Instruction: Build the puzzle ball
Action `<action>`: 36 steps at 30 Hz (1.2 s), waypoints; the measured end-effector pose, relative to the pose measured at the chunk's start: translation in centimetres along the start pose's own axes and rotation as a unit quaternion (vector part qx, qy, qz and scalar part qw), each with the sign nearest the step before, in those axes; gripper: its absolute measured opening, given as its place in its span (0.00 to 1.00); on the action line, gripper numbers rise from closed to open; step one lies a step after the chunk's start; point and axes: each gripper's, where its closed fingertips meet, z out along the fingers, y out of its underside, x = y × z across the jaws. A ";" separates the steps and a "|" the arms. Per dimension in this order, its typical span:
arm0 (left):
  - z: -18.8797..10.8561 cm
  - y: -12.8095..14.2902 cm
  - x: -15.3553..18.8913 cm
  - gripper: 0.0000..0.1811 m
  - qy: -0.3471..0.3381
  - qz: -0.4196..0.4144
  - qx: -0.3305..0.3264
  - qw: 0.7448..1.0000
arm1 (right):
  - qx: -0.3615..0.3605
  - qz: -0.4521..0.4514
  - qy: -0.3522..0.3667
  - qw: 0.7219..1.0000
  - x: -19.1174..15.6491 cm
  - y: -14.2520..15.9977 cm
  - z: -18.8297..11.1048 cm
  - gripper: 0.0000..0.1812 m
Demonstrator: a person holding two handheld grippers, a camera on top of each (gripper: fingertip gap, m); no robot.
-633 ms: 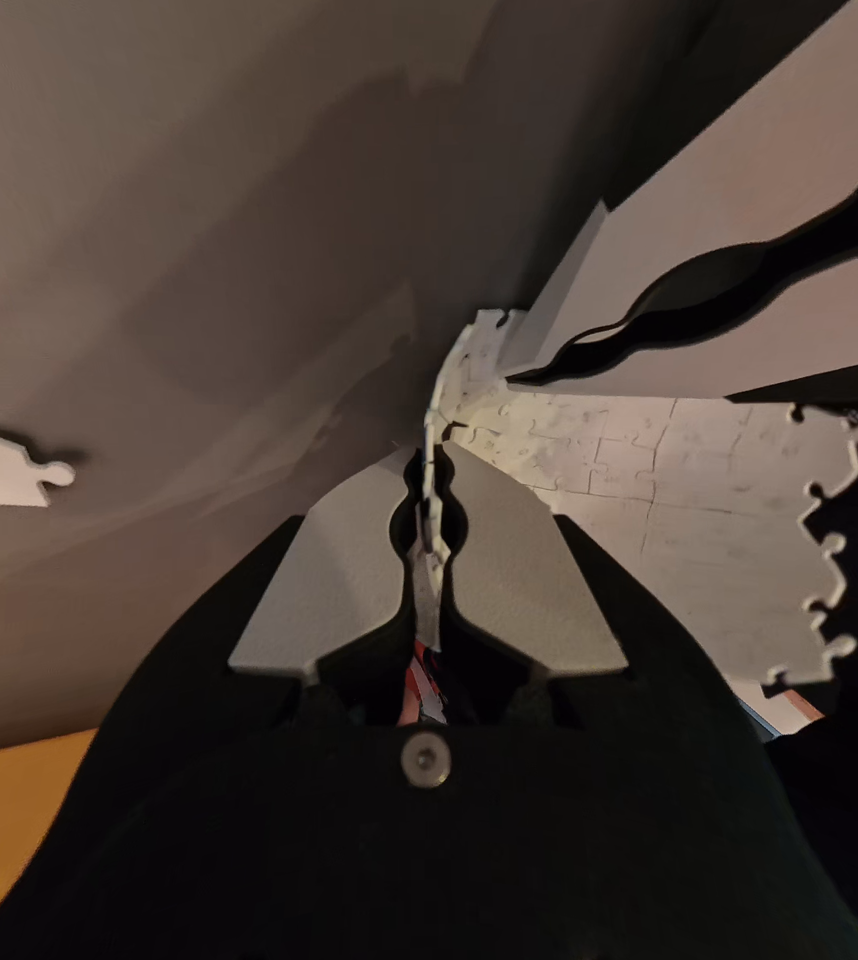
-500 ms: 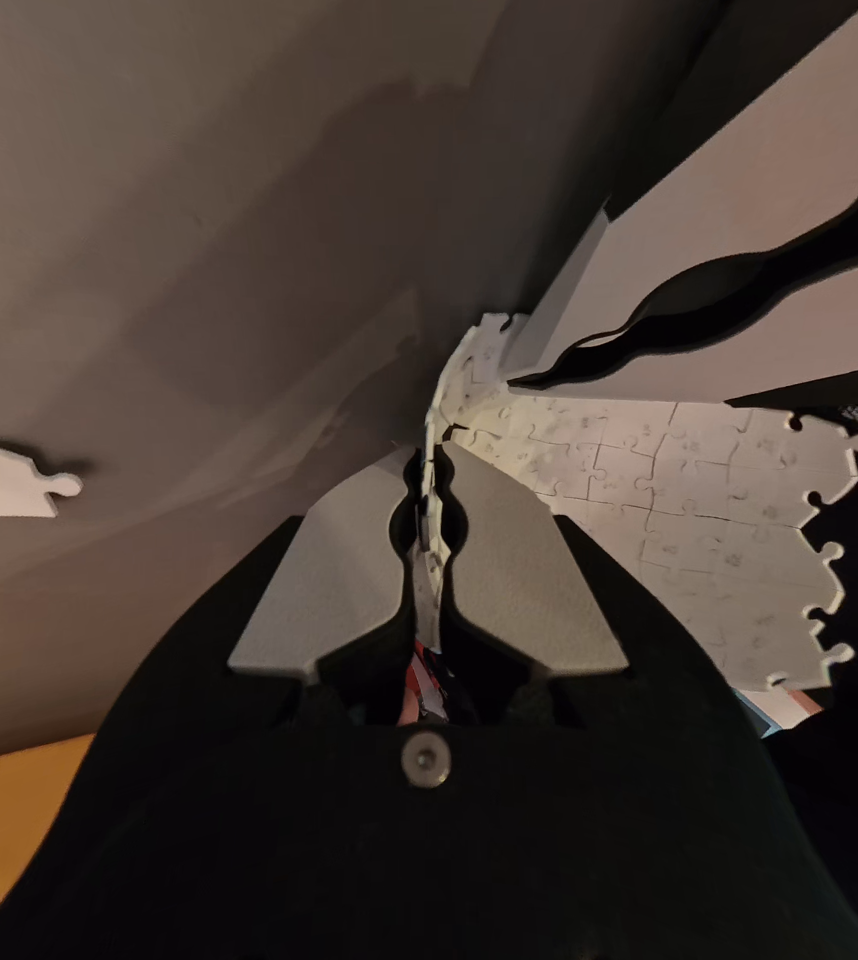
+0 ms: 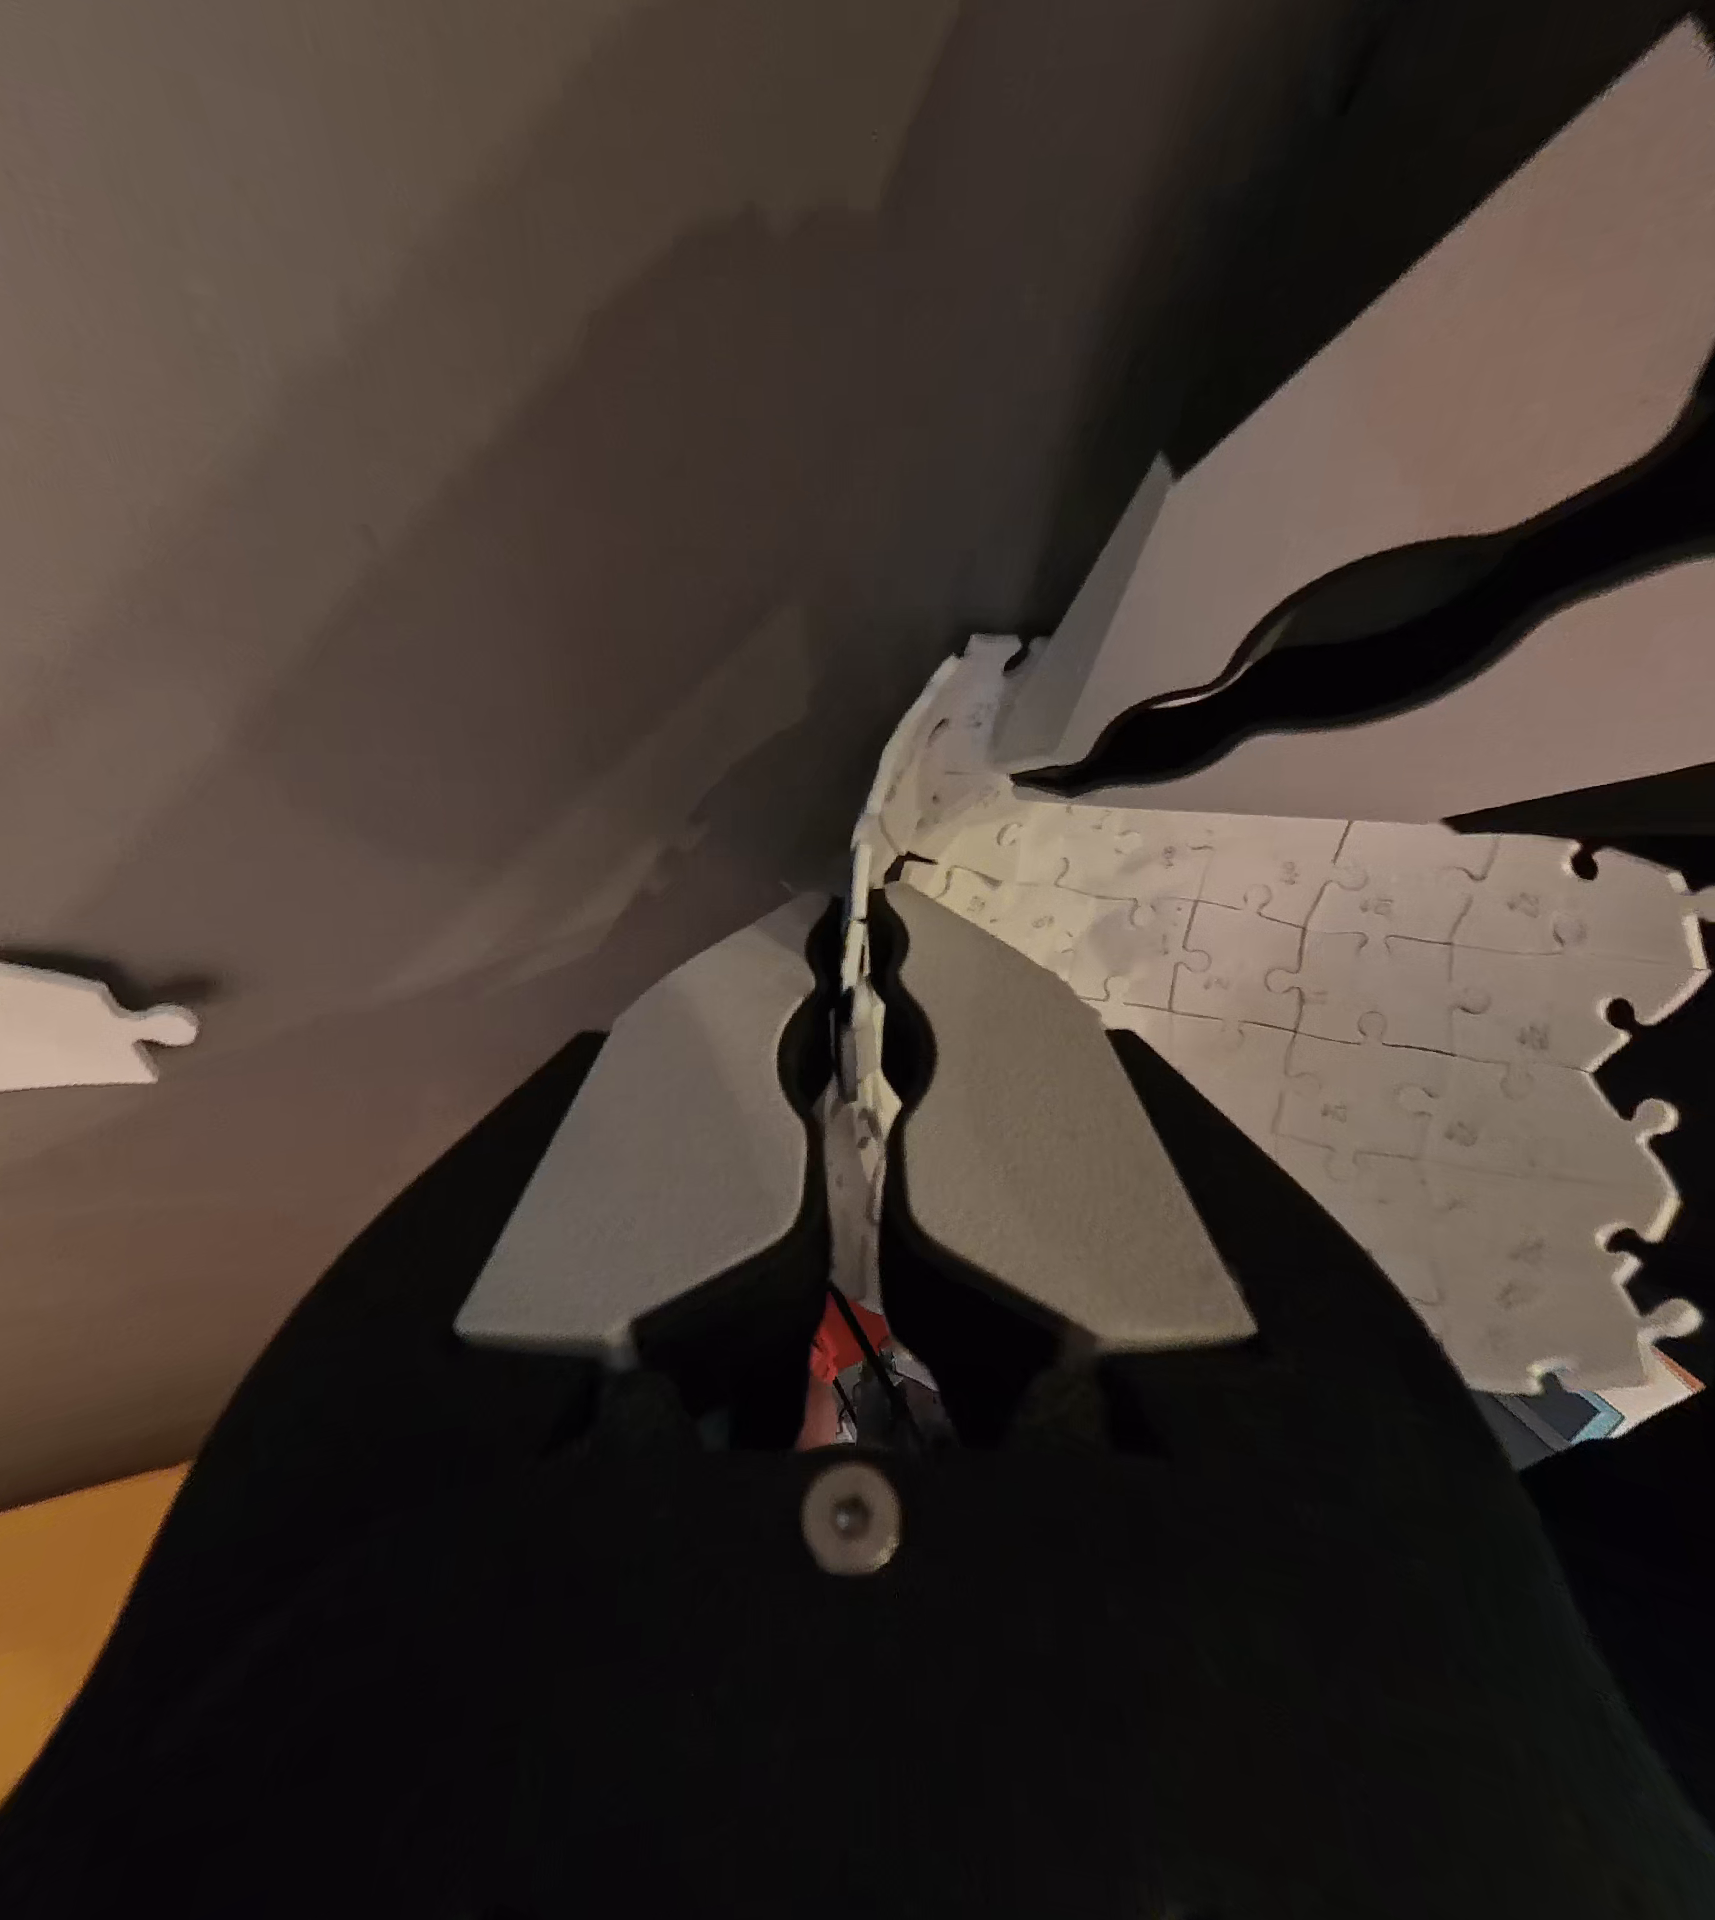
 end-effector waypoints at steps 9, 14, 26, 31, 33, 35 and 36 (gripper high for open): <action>0.2 -0.1 0.0 0.02 -0.018 0.013 -0.011 1.000 | 0.006 0.006 0.002 1.000 0.3 -0.1 -0.3 0.00; 0.3 -0.3 0.0 0.02 -0.018 0.016 -0.007 1.000 | 0.020 0.010 -0.007 1.000 0.2 -0.4 -0.8 0.00; 0.1 -0.7 0.3 0.02 -0.027 0.031 -0.004 0.999 | 0.003 -0.016 0.024 1.000 0.3 -0.2 -1.5 0.00; 0.1 -0.9 0.4 0.01 -0.031 0.036 -0.004 0.999 | -0.048 -0.022 0.041 0.998 0.6 1.8 -2.1 0.00; 0.2 -1.0 0.5 0.01 -0.031 0.039 -0.004 0.999 | -0.046 -0.022 0.041 0.998 0.4 1.7 -1.8 0.00; 0.2 -0.9 0.7 0.01 -0.031 0.045 -0.004 0.998 | -0.047 -0.029 0.048 0.997 0.5 1.6 -1.7 0.00; 0.2 -0.9 0.8 0.01 -0.031 0.048 -0.005 0.998 | -0.047 -0.031 0.052 0.997 0.5 1.5 -1.7 0.00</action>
